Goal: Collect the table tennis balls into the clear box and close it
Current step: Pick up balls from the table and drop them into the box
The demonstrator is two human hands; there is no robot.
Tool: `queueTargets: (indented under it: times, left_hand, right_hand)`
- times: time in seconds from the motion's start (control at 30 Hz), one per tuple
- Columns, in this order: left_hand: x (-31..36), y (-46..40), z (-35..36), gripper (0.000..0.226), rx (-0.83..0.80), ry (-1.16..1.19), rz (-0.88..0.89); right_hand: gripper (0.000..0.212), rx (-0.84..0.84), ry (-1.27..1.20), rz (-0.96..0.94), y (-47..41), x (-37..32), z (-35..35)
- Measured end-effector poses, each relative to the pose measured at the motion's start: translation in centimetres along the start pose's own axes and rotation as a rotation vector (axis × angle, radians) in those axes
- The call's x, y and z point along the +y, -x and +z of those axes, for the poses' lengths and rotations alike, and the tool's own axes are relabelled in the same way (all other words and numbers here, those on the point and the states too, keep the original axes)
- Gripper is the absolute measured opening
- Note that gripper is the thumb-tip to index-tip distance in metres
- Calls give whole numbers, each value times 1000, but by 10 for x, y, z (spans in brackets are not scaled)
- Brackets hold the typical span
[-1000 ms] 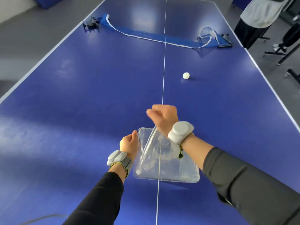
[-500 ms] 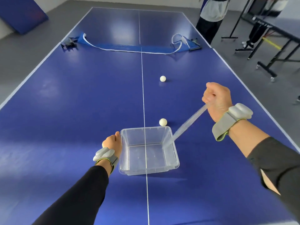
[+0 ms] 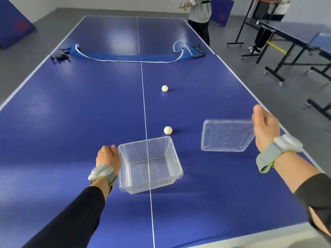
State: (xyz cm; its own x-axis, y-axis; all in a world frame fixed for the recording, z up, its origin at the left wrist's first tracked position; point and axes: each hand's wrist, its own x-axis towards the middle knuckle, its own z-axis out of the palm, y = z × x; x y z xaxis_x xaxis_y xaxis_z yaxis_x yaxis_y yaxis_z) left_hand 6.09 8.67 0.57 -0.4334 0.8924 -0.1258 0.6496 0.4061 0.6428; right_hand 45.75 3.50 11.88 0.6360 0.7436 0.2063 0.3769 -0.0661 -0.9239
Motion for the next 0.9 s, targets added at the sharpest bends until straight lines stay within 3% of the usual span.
queueTargets:
  times: [0.2,0.3,0.37,0.43,0.5,0.6,0.67,0.8,0.9]
  left_hand:
    - [11,16,3,38,-28,64,43]
    - [18,28,5,45,-25,12,64]
    - [26,39,8,49,31,-47,193]
    - [44,55,15,48,23,-17,446]
    - [73,78,27,43,-147,69,643]
    - [116,122,46,36,-488,214,634]
    - [130,143,59,38,-620,194,619]
    - [129,166,81,40,-650,50,749]
    - [122,171,100,45,-688,-41,747]
  right_hand:
    - [52,96,175,62,12,26,-10]
    - [49,122,122,105,17,40,-9]
    - [47,108,-21,158,19,49,-7]
    - [48,80,-116,177,22,54,-3]
    - [49,71,-156,184,26,54,0]
    - [47,72,-227,200,32,53,1]
    - [44,74,-313,218,38,52,4]
    - [31,38,-392,250,54,65,5]
    - [13,-30,-298,281,60,88,-3]
